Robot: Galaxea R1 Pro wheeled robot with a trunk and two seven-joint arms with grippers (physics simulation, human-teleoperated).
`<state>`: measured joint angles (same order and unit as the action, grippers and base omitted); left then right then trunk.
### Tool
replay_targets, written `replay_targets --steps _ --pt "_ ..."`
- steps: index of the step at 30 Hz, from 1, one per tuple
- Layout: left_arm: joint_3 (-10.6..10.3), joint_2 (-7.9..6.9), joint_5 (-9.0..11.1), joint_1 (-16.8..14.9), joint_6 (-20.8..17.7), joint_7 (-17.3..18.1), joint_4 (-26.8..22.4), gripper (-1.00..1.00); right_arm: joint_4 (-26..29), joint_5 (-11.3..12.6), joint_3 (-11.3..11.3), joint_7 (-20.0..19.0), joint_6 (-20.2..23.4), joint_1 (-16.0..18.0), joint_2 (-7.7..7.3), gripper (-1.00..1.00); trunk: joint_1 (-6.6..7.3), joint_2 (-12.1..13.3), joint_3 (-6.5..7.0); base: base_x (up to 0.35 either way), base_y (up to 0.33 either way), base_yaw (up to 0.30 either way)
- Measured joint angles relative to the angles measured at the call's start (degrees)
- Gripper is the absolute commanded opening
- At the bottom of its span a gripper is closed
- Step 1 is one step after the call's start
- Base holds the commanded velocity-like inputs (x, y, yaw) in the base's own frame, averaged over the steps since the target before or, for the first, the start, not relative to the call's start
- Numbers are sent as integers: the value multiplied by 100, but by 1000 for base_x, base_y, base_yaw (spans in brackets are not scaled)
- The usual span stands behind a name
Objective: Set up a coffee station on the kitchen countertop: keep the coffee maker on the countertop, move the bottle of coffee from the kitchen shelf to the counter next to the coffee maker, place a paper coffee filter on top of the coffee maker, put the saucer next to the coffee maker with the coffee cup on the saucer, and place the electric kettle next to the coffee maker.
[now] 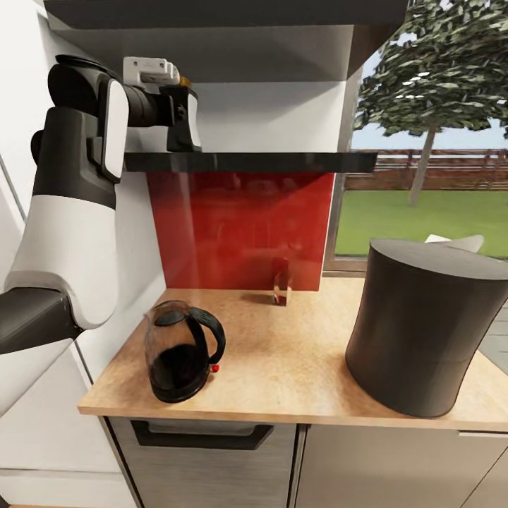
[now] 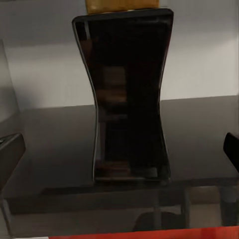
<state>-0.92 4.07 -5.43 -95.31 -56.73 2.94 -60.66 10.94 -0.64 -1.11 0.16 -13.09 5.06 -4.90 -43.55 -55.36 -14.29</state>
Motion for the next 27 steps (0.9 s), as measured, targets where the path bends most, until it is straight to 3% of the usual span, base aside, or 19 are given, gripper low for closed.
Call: replay_targets --steps 7,16,27 --pt "-11 12 -1 0 -2 -3 -72 100 0 0 -1 0 0 0 3 100 0 1 0 155 0 0" --pt "235 13 1 0 -2 -8 -87 100 0 0 -1 0 0 0 0 100 0 0 0 85 0 0" --pt "263 24 4 1 -3 -8 -86 100 0 0 -2 0 0 0 3 100 0 1 0 55 -43 0"
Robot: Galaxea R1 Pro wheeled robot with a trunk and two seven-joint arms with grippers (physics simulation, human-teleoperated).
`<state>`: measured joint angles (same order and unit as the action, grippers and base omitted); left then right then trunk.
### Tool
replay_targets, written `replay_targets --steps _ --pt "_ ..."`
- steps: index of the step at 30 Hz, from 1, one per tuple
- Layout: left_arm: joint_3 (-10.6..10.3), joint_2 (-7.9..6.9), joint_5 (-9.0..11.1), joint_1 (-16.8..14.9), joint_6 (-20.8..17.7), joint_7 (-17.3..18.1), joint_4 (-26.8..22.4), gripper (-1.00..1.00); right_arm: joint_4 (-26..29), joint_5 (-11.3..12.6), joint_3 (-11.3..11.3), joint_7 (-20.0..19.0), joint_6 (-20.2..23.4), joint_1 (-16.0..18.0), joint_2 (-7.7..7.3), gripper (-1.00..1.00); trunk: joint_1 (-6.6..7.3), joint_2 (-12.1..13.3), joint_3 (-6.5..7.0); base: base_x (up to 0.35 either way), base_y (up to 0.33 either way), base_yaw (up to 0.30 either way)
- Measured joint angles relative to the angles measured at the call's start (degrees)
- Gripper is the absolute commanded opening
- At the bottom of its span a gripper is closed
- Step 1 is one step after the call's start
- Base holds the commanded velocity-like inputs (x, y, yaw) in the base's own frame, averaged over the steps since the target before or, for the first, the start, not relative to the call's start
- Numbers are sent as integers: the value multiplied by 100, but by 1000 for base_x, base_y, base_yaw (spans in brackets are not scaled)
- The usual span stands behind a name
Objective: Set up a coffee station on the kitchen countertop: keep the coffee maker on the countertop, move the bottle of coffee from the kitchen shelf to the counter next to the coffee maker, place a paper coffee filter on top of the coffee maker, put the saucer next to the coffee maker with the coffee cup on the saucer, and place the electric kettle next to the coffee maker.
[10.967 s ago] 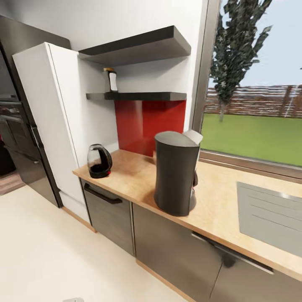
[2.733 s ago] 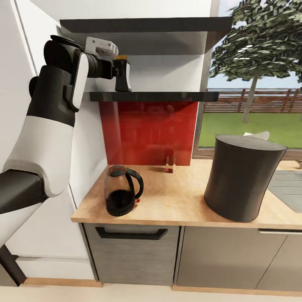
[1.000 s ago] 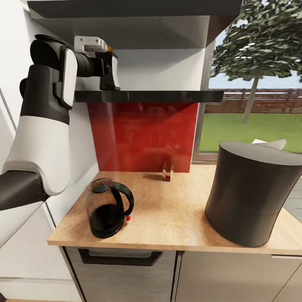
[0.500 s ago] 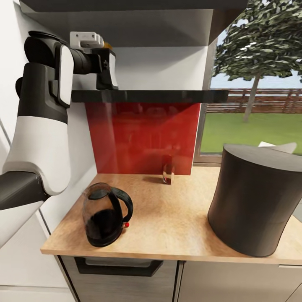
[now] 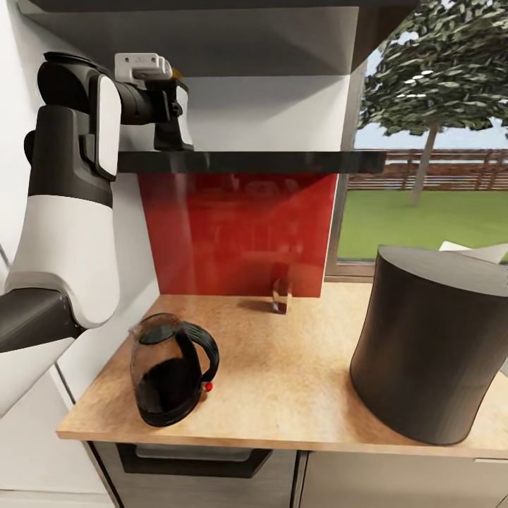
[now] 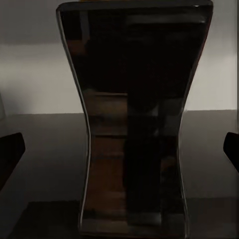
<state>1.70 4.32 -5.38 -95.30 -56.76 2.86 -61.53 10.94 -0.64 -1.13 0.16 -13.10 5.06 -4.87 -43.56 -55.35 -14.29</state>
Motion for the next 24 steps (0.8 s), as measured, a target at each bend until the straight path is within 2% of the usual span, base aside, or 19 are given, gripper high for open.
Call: replay_targets --steps 24 --pt "0 1 0 -1 0 0 3 100 0 0 0 0 1 0 -2 100 0 0 0 65 -7 0"
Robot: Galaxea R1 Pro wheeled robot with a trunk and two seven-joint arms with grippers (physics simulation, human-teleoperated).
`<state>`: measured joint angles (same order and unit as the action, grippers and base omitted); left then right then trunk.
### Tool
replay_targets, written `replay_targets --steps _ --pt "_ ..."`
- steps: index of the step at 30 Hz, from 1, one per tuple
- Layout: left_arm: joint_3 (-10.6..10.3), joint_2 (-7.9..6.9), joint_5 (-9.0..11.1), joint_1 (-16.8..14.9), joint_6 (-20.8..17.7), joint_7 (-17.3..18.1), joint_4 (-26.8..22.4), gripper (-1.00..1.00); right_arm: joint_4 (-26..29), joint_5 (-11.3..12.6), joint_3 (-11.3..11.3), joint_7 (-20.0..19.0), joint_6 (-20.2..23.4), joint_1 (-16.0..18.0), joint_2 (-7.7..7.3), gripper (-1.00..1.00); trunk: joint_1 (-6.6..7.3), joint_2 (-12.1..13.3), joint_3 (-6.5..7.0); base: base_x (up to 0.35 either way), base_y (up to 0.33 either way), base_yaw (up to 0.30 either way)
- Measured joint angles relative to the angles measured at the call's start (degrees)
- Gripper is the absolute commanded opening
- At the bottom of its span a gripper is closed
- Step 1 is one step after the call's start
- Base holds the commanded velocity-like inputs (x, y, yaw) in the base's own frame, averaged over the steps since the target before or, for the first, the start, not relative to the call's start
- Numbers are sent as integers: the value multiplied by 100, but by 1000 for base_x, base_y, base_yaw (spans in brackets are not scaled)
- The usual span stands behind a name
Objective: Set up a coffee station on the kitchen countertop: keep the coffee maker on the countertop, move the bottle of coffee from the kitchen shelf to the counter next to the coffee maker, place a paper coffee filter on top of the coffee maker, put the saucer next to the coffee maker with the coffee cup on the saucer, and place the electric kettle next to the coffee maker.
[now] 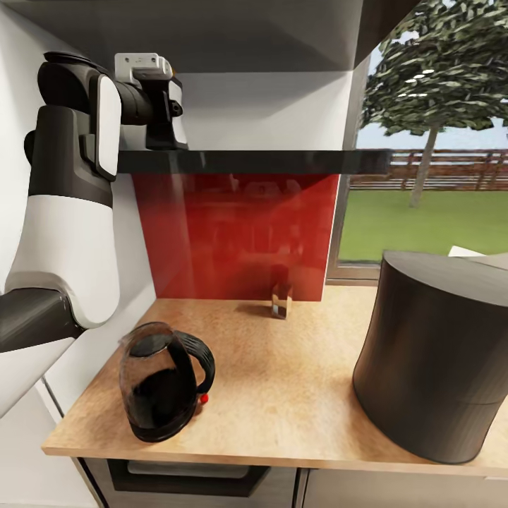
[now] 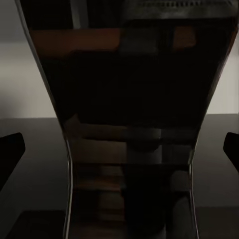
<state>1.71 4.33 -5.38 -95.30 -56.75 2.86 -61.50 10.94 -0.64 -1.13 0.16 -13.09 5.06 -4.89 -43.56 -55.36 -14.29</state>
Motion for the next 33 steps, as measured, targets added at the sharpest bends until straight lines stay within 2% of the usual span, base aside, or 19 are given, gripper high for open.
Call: replay_targets --steps 17,18,33 --pt "-1 0 0 0 0 0 14 100 0 0 0 0 1 0 0 100 -1 1 0 28 0 0" --pt "-4 0 0 0 0 0 18 -100 0 0 0 0 0 0 -1 100 -1 1 0 0 0 0" --pt "-8 0 17 0 4 -11 -6 -100 0 0 0 0 0 0 0 100 -1 0 0 0 0 0"
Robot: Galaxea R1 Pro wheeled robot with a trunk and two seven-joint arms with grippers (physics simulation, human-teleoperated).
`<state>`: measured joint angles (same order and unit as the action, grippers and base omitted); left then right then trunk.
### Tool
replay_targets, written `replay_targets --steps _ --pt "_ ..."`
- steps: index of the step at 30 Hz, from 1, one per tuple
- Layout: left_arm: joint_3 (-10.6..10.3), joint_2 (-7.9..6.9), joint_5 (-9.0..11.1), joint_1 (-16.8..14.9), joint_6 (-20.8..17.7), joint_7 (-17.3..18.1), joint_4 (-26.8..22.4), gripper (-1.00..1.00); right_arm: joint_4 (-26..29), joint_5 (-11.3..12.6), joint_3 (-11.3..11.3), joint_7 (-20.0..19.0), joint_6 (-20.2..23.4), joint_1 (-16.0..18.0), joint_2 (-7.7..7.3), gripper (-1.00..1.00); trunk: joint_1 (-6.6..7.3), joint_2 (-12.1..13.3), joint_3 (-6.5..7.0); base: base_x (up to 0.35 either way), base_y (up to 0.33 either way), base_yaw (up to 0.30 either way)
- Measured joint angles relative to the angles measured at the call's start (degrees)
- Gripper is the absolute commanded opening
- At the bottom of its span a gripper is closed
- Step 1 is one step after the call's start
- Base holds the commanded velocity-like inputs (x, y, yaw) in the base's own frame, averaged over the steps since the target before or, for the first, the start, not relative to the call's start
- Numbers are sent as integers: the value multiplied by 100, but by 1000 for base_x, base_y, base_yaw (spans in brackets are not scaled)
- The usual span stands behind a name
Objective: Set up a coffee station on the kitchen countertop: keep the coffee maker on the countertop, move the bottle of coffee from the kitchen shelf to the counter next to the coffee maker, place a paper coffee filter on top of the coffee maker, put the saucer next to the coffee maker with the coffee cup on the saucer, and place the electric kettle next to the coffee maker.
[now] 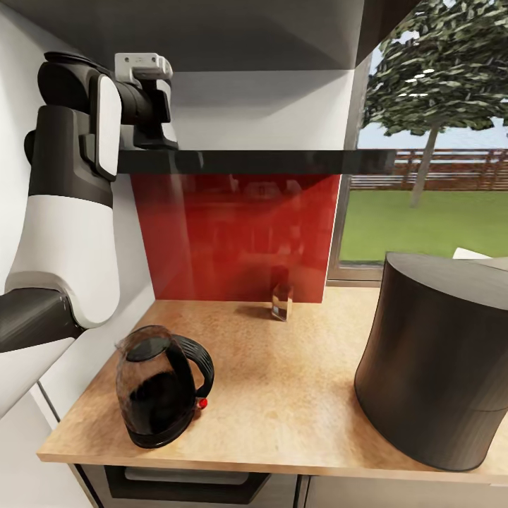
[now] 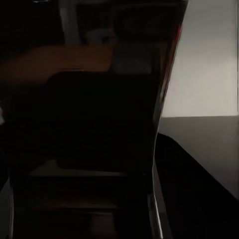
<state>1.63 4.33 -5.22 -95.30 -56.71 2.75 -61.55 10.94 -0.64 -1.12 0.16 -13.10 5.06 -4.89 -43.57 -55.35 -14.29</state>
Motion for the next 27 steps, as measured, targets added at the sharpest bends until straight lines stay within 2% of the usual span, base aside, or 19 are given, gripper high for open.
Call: replay_targets --steps 10,17,27 --pt "-10 0 -8 0 -3 5 -191 -100 0 0 0 0 0 0 0 100 0 0 0 0 0 0" --pt "-9 68 -7 0 -2 2 -219 -100 0 0 0 0 0 0 0 100 0 0 0 -10 0 0" --pt "8 79 -6 0 -2 2 -222 -100 0 0 0 0 1 0 2 100 -3 1 0 -273 0 0"
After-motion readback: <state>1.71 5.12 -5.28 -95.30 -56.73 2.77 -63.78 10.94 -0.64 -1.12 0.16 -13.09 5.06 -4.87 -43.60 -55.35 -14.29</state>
